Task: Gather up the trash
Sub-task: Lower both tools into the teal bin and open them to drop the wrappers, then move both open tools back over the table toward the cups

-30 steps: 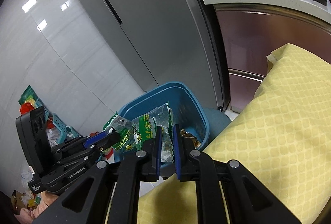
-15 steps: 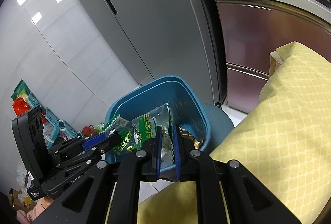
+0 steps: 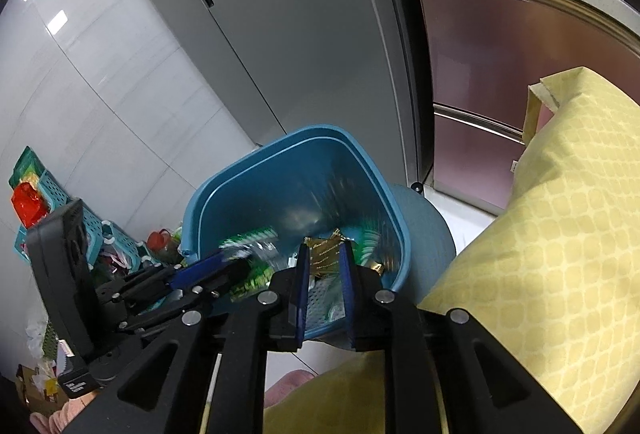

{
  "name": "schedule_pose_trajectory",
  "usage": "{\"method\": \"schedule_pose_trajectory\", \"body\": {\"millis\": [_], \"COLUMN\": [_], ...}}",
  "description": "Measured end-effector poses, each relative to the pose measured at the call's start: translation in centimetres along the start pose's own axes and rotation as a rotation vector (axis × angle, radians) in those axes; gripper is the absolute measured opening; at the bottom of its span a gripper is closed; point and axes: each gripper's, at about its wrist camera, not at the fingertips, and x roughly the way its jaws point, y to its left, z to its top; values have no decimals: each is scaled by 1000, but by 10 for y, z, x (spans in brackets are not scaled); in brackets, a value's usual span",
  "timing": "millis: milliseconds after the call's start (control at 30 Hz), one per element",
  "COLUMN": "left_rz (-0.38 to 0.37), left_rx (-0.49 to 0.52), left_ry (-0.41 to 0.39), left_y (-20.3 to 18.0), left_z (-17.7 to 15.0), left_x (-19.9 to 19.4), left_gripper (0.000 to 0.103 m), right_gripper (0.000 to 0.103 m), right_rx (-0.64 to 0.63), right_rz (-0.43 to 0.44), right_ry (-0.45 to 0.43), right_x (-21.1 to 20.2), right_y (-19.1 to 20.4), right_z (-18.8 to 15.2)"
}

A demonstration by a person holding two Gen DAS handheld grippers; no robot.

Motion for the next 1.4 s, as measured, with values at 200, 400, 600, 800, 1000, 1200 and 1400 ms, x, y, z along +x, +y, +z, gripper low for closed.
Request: {"method": "schedule_pose_trajectory", "body": {"millis": [200, 400, 600, 800, 1000, 1200, 1400], "left_rz": [-4, -8, -99, -223, -347, -438, -501], "left_rx": [-8, 31, 102, 213, 320, 389, 436], "left_ry": [0, -72, -156, -185, -170, -123, -81], "left_y": [-3, -16, -49, -100, -164, -215, -255], "left_z": [-1, -2, -3, -12, -29, -46, -57], "left_x": [3, -25, -64, -91, -101, -97, -91], "left_gripper": [28, 34, 42, 45, 48, 48, 48], "right_gripper": [18, 23, 27, 30, 31, 31, 31], "right_rx": [18, 32, 3, 12, 76, 187, 274], "right_rz": [23, 55, 41, -14, -131, -224, -303], "right_ry": [-24, -85, -190, -312, -402, -454, -485], "right_x": [-10, -43, -102, -171, -227, -262, -285], "right_y": [-8, -14, -21, -42, -76, -112, -147], "right_z": [-3, -12, -31, -66, -110, -147, -175]}}
